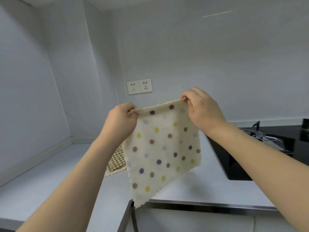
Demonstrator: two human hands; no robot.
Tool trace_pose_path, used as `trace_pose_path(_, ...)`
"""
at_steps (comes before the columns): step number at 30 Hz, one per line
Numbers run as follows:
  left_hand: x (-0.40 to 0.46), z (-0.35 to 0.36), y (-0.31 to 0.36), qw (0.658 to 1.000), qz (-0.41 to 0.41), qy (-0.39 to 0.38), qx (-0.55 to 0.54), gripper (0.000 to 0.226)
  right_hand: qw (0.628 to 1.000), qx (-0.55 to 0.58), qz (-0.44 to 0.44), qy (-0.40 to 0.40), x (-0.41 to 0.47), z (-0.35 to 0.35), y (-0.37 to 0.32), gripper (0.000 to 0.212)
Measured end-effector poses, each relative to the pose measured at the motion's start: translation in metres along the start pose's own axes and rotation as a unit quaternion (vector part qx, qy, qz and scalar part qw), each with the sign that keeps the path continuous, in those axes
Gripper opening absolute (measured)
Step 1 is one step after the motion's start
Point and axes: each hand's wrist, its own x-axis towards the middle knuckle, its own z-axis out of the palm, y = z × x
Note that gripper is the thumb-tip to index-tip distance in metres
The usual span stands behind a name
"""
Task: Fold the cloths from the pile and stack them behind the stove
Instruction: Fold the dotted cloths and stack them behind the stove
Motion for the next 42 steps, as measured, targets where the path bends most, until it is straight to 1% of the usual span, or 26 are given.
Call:
trace_pose_path(3, 0.0, 0.017, -0.006, 0.999, -0.017, -0.041, 0.024, 0.023, 0.998, -0.026, 0.021, -0.054, -0.013, 0.007, 0.015, 0.025)
trace_pose_path(7, -0.001, 0.059, -0.033, 0.994, -0.031, -0.084, 0.064, 0.021, 0.991, -0.052, 0.038, -0.115, -0.041, 0.038, 0.043, 0.026)
trace_pose_path(9, -0.002, 0.077, -0.045, 0.994, -0.034, -0.076, 0.071, 0.018, 0.988, -0.054, 0.055, -0.134, -0.052, 0.052, 0.054, 0.025)
trace_pose_path(11, -0.002, 0.096, -0.056, 0.995, -0.029, -0.052, 0.079, 0.015, 0.986, -0.047, 0.074, -0.139, -0.058, 0.068, 0.065, 0.024)
trace_pose_path(13, -0.001, 0.11, -0.065, 0.993, 0.001, -0.035, 0.112, 0.016, 0.986, -0.035, 0.087, -0.141, -0.06, 0.078, 0.071, 0.024)
trace_pose_path(16, -0.01, 0.12, -0.076, 0.985, 0.087, -0.04, 0.146, 0.014, 0.984, -0.025, 0.088, -0.154, -0.072, 0.077, 0.075, 0.022)
trace_pose_path(20, -0.049, 0.119, -0.086, 0.962, 0.2, -0.093, 0.163, 0.017, 0.978, -0.028, 0.046, -0.203, -0.109, 0.056, 0.07, 0.016)
trace_pose_path(22, -0.072, 0.119, -0.094, 0.949, 0.226, -0.135, 0.173, 0.018, 0.973, -0.032, 0.026, -0.228, -0.131, 0.045, 0.065, 0.014)
trace_pose_path(24, -0.09, 0.119, -0.102, 0.948, 0.215, -0.162, 0.167, 0.016, 0.966, -0.038, 0.004, -0.255, -0.151, 0.037, 0.059, 0.013)
trace_pose_path(27, -0.108, 0.117, -0.11, 0.955, 0.185, -0.17, 0.155, 0.015, 0.96, -0.04, -0.033, -0.276, -0.173, 0.031, 0.048, 0.014)
trace_pose_path(30, -0.117, 0.112, -0.111, 0.95, 0.199, -0.18, 0.158, 0.022, 0.956, -0.042, -0.04, -0.287, -0.185, 0.028, 0.044, 0.015)
trace_pose_path(32, -0.121, 0.107, -0.11, 0.944, 0.218, -0.187, 0.161, 0.028, 0.949, -0.046, -0.034, -0.311, -0.189, 0.026, 0.043, 0.016)
trace_pose_path(36, -0.128, 0.101, -0.115, 0.938, 0.232, -0.21, 0.147, 0.029, 0.934, -0.01, 0.018, -0.357, -0.193, 0.019, 0.049, 0.023)
trace_pose_path(38, -0.129, 0.1, -0.118, 0.945, 0.21, -0.226, 0.112, 0.029, 0.928, 0.018, 0.047, -0.369, -0.196, 0.018, 0.052, 0.024)
trace_pose_path(40, -0.129, 0.099, -0.12, 0.951, 0.176, -0.243, 0.076, 0.026, 0.921, 0.051, 0.093, -0.376, -0.197, 0.018, 0.055, 0.024)
trace_pose_path(42, -0.128, 0.099, -0.121, 0.95, 0.159, -0.26, 0.061, 0.027, 0.907, 0.08, 0.146, -0.386, -0.195, 0.019, 0.058, 0.027)
